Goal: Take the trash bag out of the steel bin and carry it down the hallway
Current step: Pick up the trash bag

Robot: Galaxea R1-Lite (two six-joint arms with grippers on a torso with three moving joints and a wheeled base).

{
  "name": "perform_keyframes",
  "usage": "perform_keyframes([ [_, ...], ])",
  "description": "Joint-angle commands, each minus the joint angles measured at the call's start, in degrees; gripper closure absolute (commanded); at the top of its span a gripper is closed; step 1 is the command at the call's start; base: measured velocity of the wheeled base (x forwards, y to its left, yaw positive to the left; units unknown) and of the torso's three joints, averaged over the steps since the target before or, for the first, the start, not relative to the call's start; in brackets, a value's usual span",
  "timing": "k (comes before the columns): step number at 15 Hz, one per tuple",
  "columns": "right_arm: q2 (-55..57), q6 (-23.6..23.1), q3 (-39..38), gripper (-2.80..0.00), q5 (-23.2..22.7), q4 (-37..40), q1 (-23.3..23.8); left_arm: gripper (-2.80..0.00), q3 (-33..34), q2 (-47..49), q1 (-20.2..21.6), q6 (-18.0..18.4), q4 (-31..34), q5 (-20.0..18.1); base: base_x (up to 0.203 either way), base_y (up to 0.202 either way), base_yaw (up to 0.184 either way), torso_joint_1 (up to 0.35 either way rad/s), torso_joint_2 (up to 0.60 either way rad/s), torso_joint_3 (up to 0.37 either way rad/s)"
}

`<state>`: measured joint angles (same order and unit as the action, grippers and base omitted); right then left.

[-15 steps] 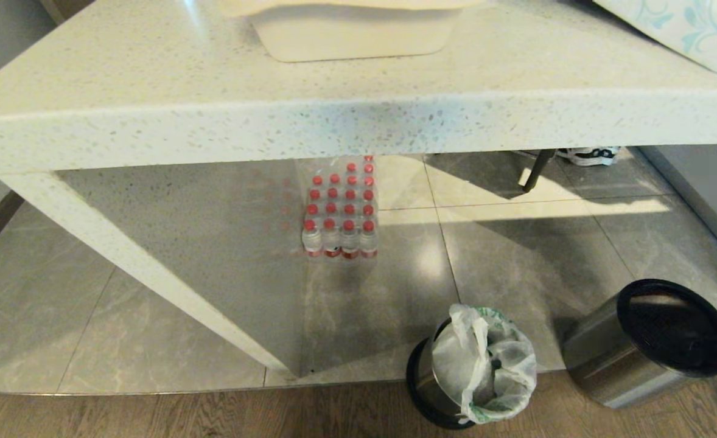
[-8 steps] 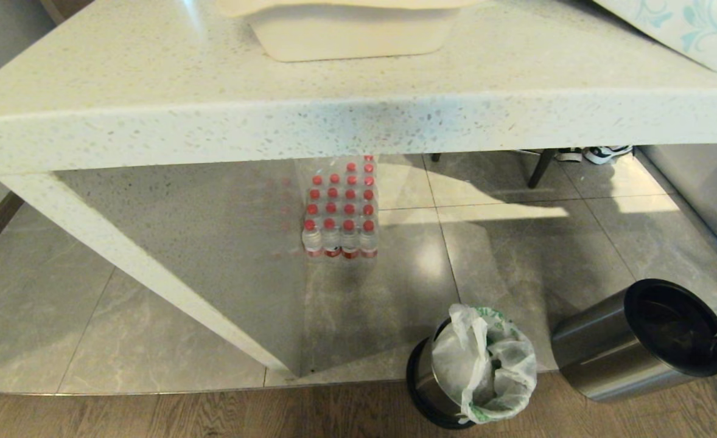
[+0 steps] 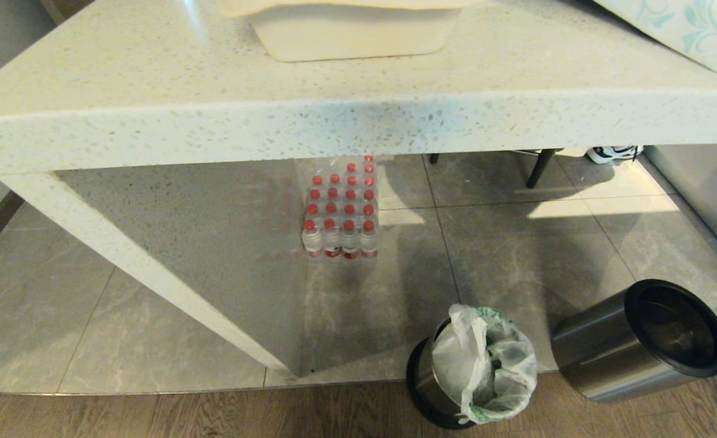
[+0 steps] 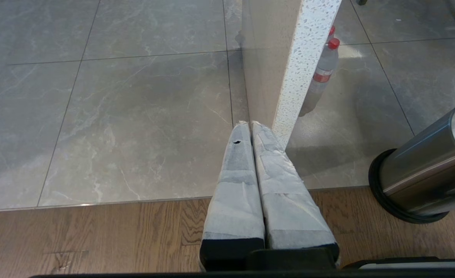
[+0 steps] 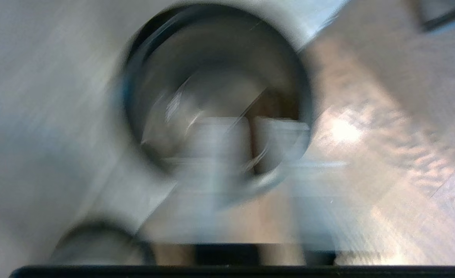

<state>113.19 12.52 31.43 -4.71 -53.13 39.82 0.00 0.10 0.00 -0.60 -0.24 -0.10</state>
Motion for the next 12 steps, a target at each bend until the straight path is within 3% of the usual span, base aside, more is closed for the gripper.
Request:
perform_keyframes([
  [1, -12.73, -0.53, -3.70, 0.00, -0.40, 7.22, -5.35, 0.00, 0.00, -0.01, 0.00, -0.02, -0.02, 0.01, 0.000, 0.000, 0.000, 0.000, 0.00, 0.000],
  [4, -20.00, 0.77, -6.42, 0.00, -0.70, 18.62, -16.10, 0.00, 0.00, -0.01, 0.00, -0.02, -0.02, 0.01, 0.000, 0.000, 0.000, 0.000, 0.00, 0.000],
  [9, -21.10, 1.48, -10.57, 0.00, -0.79, 20.36, -28.62, 0.00, 0.00, -0.01, 0.00, -0.02, -0.02, 0.01, 0.000, 0.000, 0.000, 0.000, 0.00, 0.000],
  [12, -21.08, 1.15, -11.43, 0.00, -0.58, 20.43, -32.27, 0.00, 0.00, -0.01, 0.00, -0.02, -0.02, 0.01, 0.000, 0.000, 0.000, 0.000, 0.00, 0.000],
])
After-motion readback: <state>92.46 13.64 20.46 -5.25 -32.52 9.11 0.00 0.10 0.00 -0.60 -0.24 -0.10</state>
